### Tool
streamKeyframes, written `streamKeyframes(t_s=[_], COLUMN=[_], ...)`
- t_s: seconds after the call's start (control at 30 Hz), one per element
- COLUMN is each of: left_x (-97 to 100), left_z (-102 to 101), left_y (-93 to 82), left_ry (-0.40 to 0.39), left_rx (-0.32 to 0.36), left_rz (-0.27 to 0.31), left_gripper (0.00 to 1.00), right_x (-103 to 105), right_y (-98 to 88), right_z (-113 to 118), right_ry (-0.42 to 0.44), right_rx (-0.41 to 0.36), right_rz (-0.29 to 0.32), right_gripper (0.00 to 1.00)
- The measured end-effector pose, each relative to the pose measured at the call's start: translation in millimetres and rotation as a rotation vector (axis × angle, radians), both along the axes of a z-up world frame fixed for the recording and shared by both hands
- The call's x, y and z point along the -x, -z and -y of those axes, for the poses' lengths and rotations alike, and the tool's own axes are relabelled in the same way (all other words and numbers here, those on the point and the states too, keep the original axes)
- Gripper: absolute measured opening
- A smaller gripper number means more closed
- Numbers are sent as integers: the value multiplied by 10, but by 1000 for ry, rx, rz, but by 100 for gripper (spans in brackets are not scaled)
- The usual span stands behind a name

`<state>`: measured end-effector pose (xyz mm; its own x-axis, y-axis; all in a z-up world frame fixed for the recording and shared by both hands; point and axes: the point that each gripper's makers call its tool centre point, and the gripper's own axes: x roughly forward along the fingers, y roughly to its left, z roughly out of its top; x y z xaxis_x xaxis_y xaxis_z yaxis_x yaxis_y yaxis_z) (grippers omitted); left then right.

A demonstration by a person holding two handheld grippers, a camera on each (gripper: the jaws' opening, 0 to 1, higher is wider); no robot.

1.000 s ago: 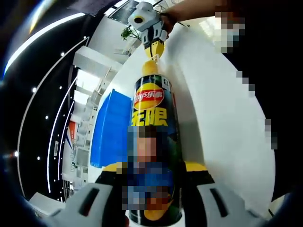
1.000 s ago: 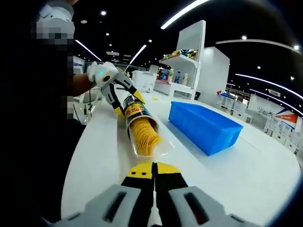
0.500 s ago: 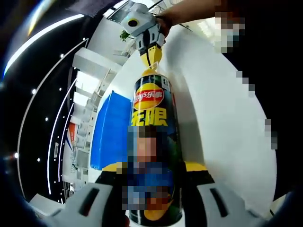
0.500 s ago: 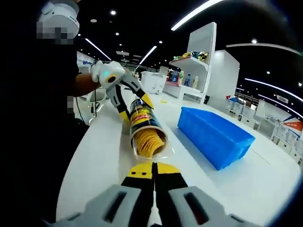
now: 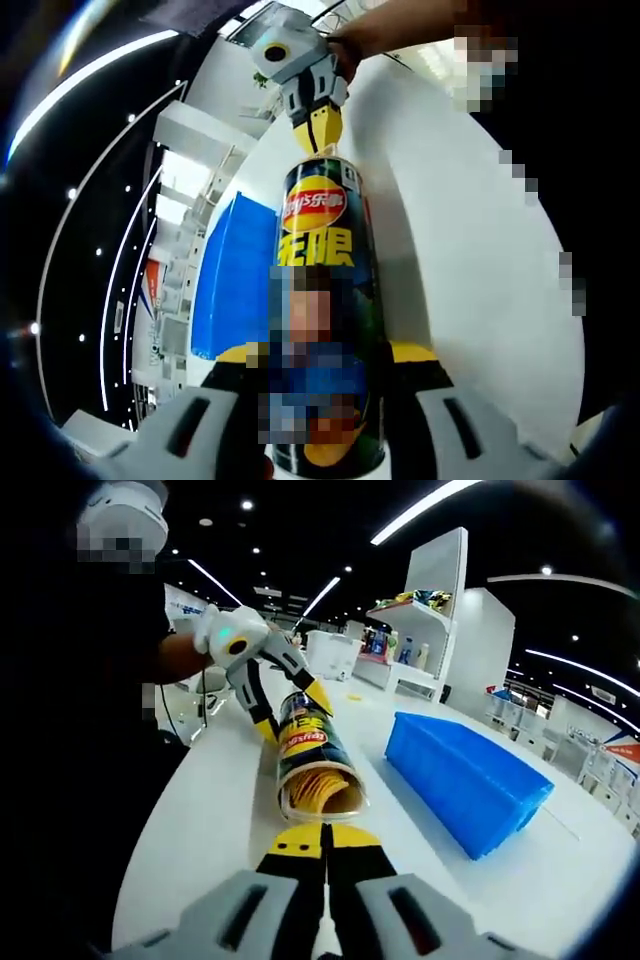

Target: Open the lid of the chip container on the table, take out the chips, place them into the box in front of the container, and close the lid

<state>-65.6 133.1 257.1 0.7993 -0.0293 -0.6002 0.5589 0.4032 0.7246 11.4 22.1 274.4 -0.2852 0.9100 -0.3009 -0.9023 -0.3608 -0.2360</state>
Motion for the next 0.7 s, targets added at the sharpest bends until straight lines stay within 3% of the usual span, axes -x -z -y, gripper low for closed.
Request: streamKeyframes(t_s=[0.47, 0.5, 0.6, 0.7], left_x=[-2, -2, -5, -5], left_z=[0, 0, -2, -18], left_y=[-1, 0, 2, 2], left_ry=[0, 0, 0, -8], left_rx=[0, 0, -1, -3], left_rz=[3, 2, 2, 2], left_gripper=[44, 44, 44, 44], right_x=[134, 223, 240, 217], right_y=[27, -47, 32, 41], right_z=[-179, -218, -289, -324], right_ry=[-38, -66, -65, -62], right_rx=[11, -25, 15, 19], right_rz=[17, -23, 29, 29], right_gripper=[1, 1, 1, 1])
